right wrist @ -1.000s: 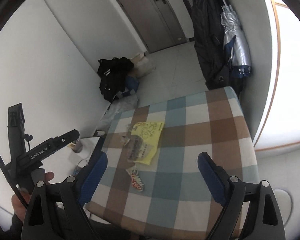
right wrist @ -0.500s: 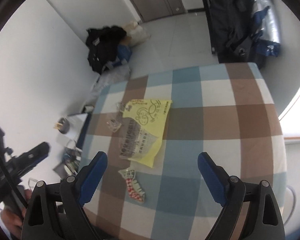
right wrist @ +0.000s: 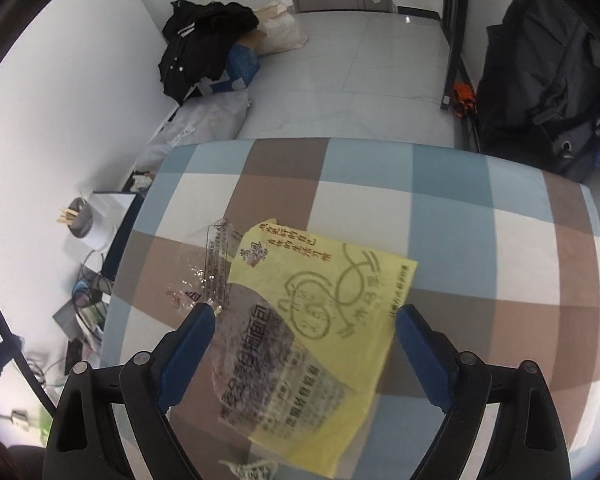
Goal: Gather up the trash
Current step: 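Close the right gripper on the yellow bag and lift it, then lower the left gripper to the red-white checked wrapper while the right holds the bag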
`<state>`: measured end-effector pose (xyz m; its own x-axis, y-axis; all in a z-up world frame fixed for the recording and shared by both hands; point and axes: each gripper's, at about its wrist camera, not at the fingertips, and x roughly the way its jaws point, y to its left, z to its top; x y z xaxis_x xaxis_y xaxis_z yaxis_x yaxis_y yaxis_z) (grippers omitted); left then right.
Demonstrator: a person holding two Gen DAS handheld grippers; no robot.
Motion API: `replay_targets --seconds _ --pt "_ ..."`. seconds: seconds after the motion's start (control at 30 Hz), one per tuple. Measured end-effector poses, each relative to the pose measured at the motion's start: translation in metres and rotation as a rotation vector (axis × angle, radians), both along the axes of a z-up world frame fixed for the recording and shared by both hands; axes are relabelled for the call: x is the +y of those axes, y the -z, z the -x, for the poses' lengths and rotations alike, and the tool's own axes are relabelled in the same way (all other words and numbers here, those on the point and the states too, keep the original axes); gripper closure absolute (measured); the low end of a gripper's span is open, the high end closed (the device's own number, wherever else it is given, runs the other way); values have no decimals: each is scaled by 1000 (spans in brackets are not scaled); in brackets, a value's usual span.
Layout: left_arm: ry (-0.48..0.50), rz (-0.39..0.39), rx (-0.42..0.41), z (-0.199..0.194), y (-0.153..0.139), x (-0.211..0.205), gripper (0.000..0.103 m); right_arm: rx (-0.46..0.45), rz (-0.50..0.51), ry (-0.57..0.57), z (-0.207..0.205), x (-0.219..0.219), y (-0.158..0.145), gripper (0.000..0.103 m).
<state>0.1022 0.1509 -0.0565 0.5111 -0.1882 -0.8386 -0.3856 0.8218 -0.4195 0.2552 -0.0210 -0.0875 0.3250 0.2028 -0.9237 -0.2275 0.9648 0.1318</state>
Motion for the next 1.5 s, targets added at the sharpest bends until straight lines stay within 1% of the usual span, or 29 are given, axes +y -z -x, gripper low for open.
replay_targets --seconds 0.1,0.2,0.3,0.4,0.43,0.47,0.53,0.57,0.63,0.67,0.73,0.77,0.83,0.97,1.03,1.1,1.2,1.33,1.4,1.5 --pt "-13 14 11 -1 3 4 17 19 26 -9 -1 7 6 11" --pt "-11 26 25 -2 6 4 17 1 89 -23 -1 13 8 11" --pt "-4 46 39 -2 9 5 17 -10 156 -71 -1 21 11 9" --pt "-7 31 43 -3 10 5 17 -17 171 -98 4 23 9 13" --pt "-7 23 45 -4 10 4 17 -24 172 -111 6 23 7 19" --pt "-9 16 45 -4 10 4 17 -26 170 -119 7 24 6 23" --pt "-10 6 47 -4 11 3 17 -26 171 -134 9 21 4 38" --pt "-6 5 50 -5 11 2 17 -30 170 -136 8 18 4 42" --pt "0 5 52 -5 12 0 17 -38 167 -135 10 13 3 57" --pt "1 0 53 -5 12 -1 17 -41 166 -137 11 11 2 61" --pt "4 -11 55 -5 12 -3 17 -49 167 -141 13 7 1 78" --pt "5 -19 56 -5 13 -3 17 -48 170 -138 12 9 1 82" --pt "6 -30 59 -6 13 -5 17 -45 131 -121 12 3 -1 96" --pt "19 -45 68 -5 15 -11 17 -39 61 -107 12 -8 -8 99" --pt "29 -54 69 -5 16 -15 17 -49 41 -99 14 -13 -14 100" --pt "39 -66 69 -6 15 -20 17 -58 -7 -85 16 -22 -23 100" --pt "61 -83 65 -6 14 -31 17 -78 -48 -67 19 -34 -34 101" --pt "114 -94 66 -8 15 -49 17 -117 -102 -27 23 -55 -52 101" --pt "133 -128 71 -7 17 -62 17 -141 -128 2 27 -67 -63 101" --pt "191 -124 88 -6 25 -82 17 -182 -142 29 33 -84 -74 101"
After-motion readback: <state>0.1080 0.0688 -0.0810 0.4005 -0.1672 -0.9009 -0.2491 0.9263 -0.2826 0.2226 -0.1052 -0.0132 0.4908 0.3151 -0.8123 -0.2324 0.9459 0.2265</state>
